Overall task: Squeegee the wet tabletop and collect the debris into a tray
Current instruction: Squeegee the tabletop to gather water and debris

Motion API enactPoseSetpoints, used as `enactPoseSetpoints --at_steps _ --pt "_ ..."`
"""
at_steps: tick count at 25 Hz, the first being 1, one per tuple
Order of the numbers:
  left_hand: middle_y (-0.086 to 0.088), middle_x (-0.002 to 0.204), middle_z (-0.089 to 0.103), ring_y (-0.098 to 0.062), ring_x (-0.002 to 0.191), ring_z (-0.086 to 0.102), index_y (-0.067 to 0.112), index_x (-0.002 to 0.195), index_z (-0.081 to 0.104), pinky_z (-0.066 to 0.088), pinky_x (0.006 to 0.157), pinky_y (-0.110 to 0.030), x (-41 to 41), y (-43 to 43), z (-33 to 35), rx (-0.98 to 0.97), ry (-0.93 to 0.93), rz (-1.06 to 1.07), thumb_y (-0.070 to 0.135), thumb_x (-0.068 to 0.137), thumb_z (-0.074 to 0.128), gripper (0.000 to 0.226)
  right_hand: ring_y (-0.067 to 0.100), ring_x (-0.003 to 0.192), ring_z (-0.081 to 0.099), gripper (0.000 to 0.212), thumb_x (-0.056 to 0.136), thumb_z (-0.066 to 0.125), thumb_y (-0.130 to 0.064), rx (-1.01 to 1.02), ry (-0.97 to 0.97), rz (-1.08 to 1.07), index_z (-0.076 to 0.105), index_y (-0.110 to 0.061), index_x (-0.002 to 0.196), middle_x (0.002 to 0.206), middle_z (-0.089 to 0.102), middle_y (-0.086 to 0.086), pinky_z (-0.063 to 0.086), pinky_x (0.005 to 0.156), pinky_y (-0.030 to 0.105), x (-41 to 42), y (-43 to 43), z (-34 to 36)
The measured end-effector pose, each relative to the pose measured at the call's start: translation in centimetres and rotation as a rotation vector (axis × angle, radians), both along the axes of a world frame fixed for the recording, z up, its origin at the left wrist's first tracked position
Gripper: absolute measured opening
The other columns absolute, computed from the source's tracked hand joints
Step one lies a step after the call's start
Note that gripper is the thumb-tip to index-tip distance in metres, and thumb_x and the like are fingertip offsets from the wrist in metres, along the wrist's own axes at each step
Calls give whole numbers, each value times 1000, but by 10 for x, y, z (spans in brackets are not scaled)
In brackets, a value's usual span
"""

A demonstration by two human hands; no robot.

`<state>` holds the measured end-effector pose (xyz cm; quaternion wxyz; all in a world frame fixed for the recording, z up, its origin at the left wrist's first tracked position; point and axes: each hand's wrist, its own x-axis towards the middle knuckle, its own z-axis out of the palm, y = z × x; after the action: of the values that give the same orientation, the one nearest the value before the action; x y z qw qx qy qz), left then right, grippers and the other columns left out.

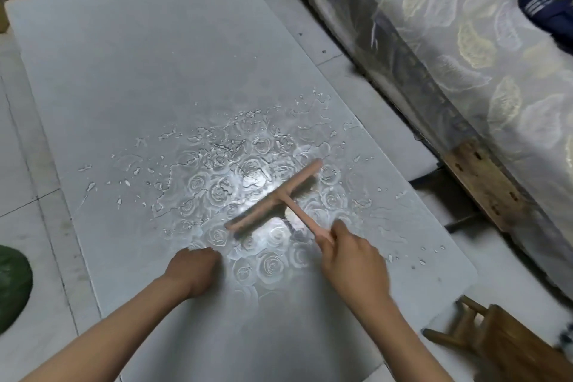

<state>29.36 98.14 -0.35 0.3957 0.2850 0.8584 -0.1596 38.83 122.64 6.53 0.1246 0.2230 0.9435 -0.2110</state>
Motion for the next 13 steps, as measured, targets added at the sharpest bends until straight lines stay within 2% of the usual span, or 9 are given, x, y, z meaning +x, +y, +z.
enactPoseSetpoints --at_steps 2,5,9,11,13 --pt "1 124 60 -21 111 59 19 121 56 43 90 -29 4 18 9 -8 50 -7 11 88 38 38 26 75 62 20 94 43 -48 -2 -59 -43 41 -29 89 69 56 -6 31 54 32 53 42 12" --pt "0 128 56 -20 114 57 16 127 50 43 89 -28 14 52 15 56 96 9 11 89 41 39 22 78 63 22 93 43 -52 -2 -207 -122 40 -30 88 68 54 -9 42 55 33 132 97 23" --pt "-11 152 29 -24 134 39 6 145 28 36 104 -31 38 106 15 105 93 51 10 92 41 55 12 60 55 25 89 46 -55 22 -244 -229 39 -34 78 62 56 -12 44 51 25 206 163 28" --pt "-13 158 13 -25 141 28 5 149 18 30 112 -36 45 118 14 81 75 58 7 93 38 60 14 65 61 28 88 44 -58 51 -294 -261 41 -31 79 66 62 -12 49 57 29 227 191 25" --pt "-13 159 6 -26 143 21 5 149 17 26 115 -41 50 129 12 48 40 84 6 92 37 60 14 68 64 30 88 39 -59 90 -371 -193 39 -30 79 68 63 -11 48 54 29 235 210 23"
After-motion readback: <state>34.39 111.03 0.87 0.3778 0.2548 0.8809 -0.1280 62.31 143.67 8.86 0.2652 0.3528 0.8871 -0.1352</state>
